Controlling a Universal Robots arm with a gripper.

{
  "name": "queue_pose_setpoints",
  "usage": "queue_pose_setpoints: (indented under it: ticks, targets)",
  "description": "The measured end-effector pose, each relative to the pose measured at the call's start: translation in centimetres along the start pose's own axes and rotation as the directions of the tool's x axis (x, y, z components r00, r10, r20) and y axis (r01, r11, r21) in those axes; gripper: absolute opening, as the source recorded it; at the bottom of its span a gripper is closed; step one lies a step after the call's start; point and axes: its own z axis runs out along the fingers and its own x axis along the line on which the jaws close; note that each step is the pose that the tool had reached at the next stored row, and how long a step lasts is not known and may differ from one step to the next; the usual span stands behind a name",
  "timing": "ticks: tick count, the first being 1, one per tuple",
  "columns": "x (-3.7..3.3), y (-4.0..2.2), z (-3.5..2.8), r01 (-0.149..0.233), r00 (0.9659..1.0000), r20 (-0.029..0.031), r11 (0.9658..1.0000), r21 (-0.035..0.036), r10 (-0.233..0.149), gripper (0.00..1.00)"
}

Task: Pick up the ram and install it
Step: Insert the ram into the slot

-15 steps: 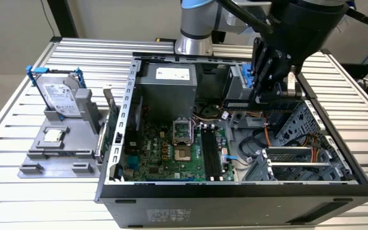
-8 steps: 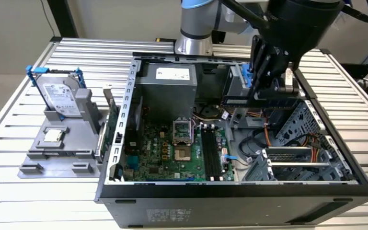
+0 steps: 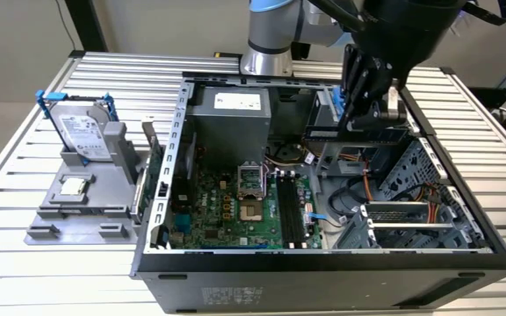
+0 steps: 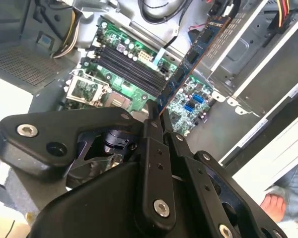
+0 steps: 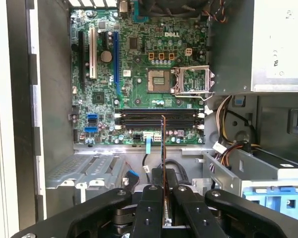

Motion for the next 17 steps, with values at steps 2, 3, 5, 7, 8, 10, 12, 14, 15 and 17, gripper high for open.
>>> queue_pose_setpoints:
  ticks: [2,3,5,7,8,10,12,14,15,17]
  targets:
    - [-0.31,0.0,0.02,-0.001,1.0,0.0,1.0,0.0,0.001,0.0]
    - [-0.52,0.01,0.03,-0.001,1.0,0.0,1.0,0.0,0.001,0.0]
    - [-0.99,0.02,0.07,-0.001,1.0,0.0,1.0,0.0,0.001,0.0]
    - [-1.6,0.03,0.13,-0.001,1.0,0.0,1.0,0.0,0.001,0.0]
    - [-1.93,0.04,0.16,-0.001,1.0,0.0,1.0,0.0001,0.001,0.0]
    - [-2.44,0.05,0.21,-0.001,1.0,0.0001,1.0,0.0001,0.001,0.0]
    - [-2.77,0.05,0.24,-0.001,1.0,0.0001,1.0,0.0001,0.001,0.0]
    - [-2.99,0.05,0.26,-0.001,1.0,0.0,1.0,0.0001,0.001,0.0]
    - [-3.11,0.06,0.27,-0.001,1.0,0.0,1.0,0.0001,0.001,0.0]
    - [-3.41,0.07,0.31,-0.001,1.0,0.0,1.0,0.0,0.001,0.0]
